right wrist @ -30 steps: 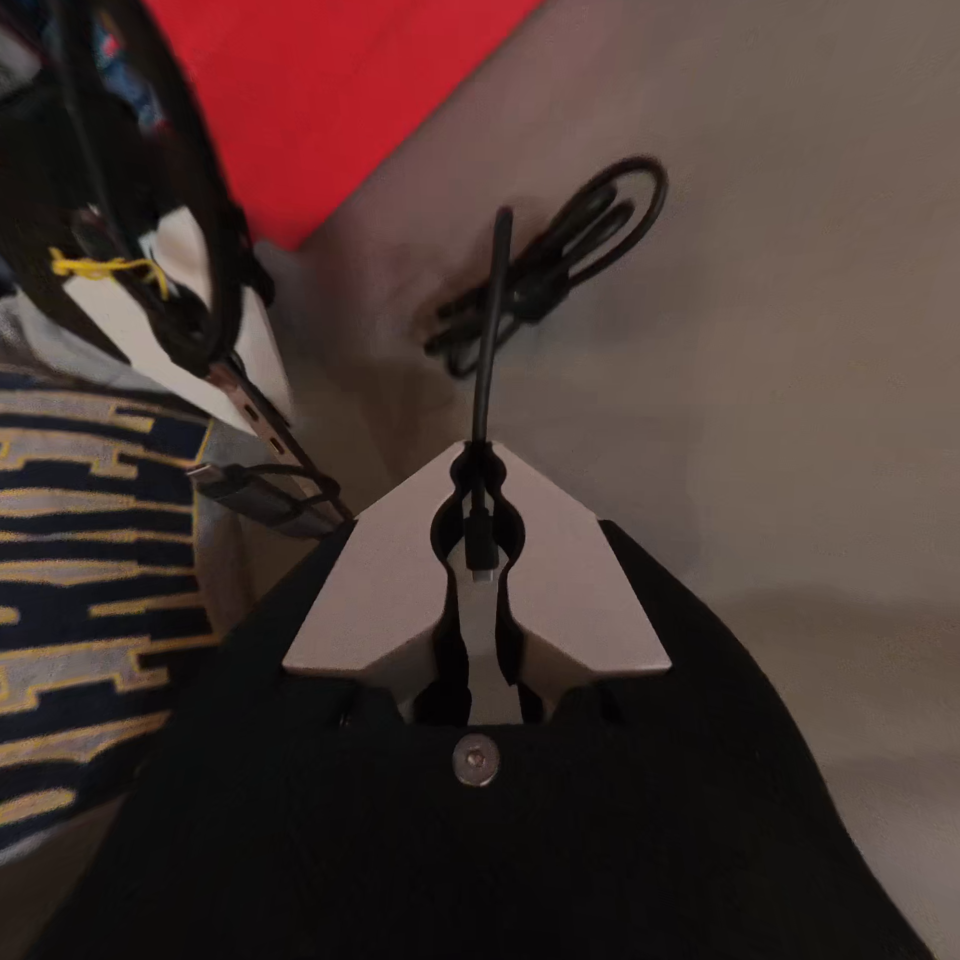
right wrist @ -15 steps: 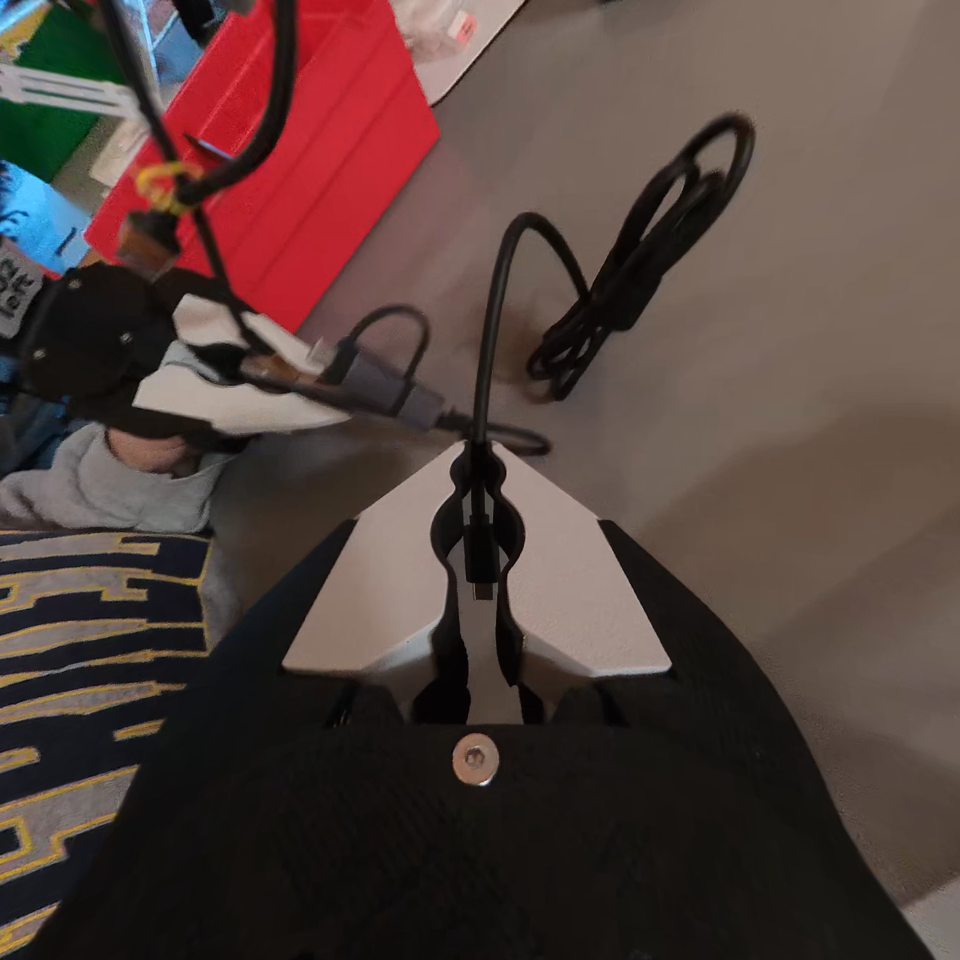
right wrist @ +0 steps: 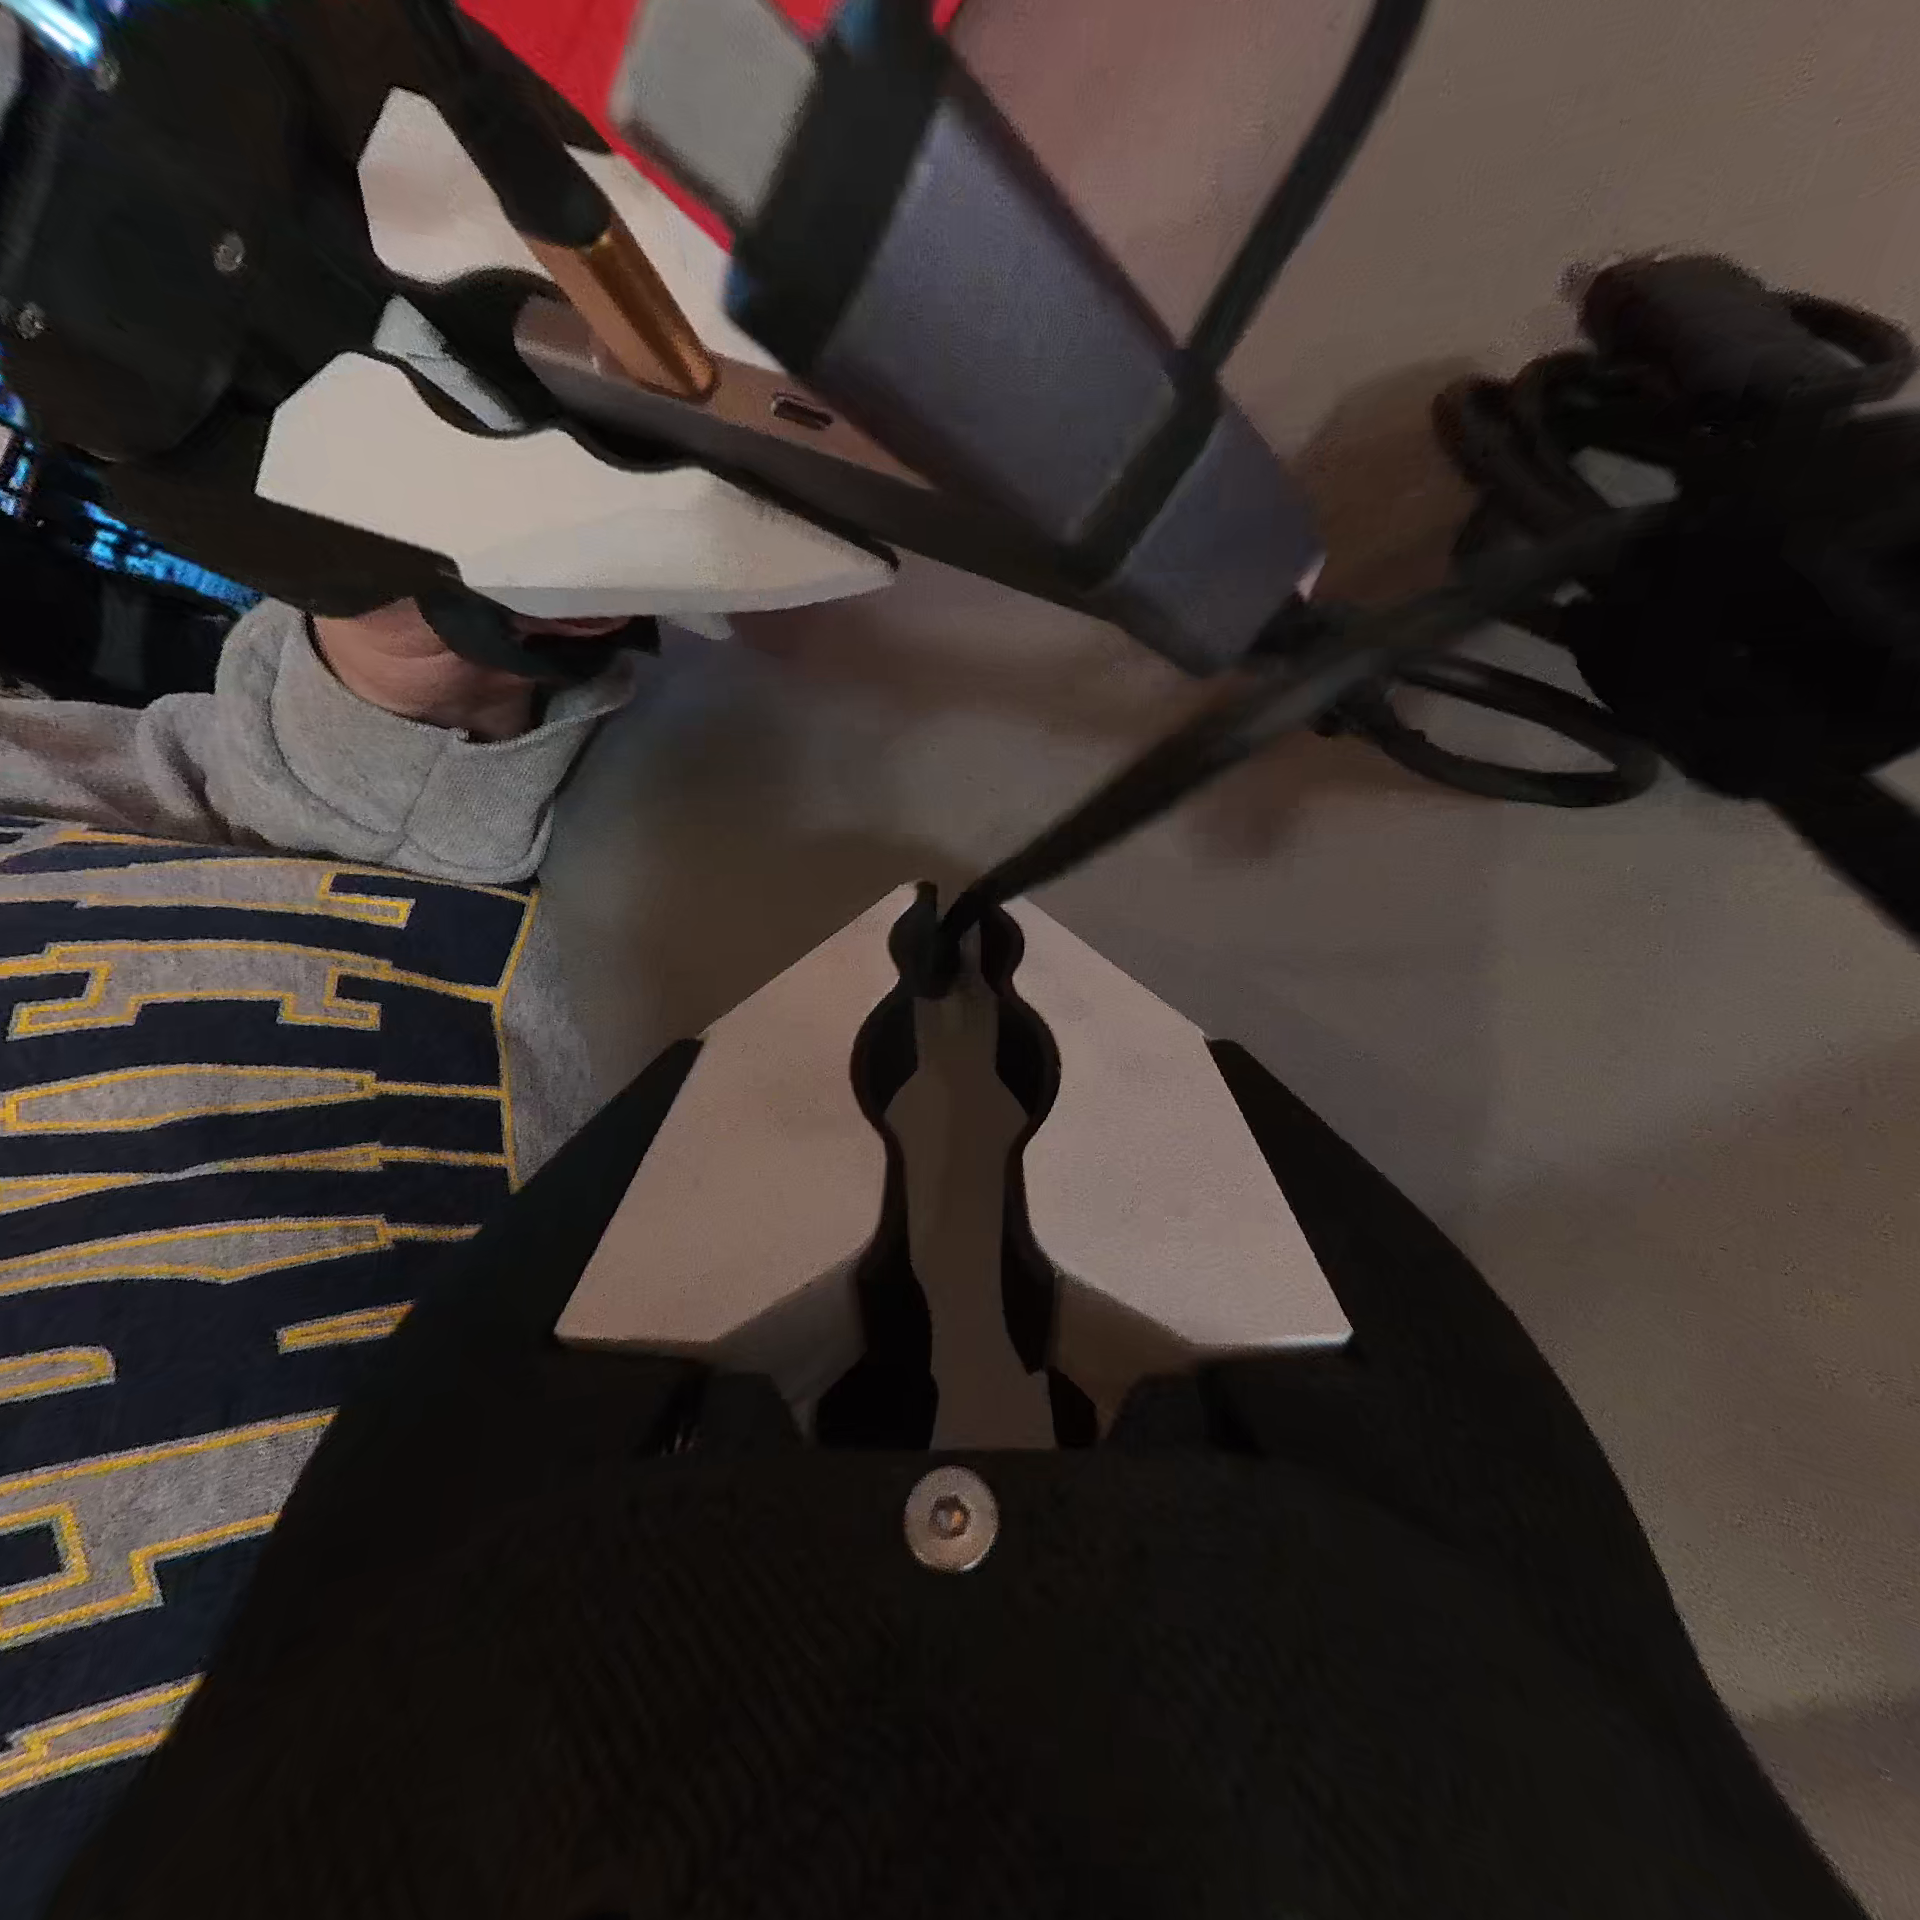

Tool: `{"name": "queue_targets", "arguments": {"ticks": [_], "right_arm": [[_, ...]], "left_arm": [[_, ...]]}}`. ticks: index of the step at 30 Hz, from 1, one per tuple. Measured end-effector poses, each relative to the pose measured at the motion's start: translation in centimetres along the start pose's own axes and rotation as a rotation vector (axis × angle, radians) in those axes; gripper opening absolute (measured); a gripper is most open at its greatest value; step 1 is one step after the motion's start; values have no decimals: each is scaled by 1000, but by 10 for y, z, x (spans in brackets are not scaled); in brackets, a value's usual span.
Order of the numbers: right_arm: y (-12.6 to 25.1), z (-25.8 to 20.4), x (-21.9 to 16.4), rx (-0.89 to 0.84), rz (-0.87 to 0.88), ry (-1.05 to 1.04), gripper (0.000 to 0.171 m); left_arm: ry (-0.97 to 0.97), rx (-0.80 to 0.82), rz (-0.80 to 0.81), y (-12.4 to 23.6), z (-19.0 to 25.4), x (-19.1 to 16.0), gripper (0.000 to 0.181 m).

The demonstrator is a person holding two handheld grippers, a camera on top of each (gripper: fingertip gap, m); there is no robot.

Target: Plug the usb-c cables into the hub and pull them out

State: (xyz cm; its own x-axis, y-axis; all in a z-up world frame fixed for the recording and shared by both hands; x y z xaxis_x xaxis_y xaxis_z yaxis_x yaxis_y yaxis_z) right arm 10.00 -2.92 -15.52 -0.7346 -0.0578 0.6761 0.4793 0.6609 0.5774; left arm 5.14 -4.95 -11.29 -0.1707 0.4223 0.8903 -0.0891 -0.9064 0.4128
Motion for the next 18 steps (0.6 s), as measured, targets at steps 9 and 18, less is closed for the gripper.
{"name": "queue_targets", "arguments": {"ticks": [9,18], "right_arm": [[3,-13,1,121,53,16,3],[39,-29,58,31,456,171,2]], "left_arm": [[43,-24,-4,4,-4,-6,6],[126,-64,-48,8,-5,-13,6]]}}
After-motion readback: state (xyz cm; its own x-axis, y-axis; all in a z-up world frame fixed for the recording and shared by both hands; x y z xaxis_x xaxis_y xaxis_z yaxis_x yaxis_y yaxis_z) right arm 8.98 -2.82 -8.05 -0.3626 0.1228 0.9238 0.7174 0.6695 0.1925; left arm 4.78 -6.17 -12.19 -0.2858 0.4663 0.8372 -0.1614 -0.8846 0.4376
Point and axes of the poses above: each gripper's, where its closed fingertips meet, y back along the fingers, x out of its top, z = x × y across the jaws, the point moved 2 cm from there along y, back along the fingers, and after that the axes turned 11 degrees about y, right-handed, at the moved point
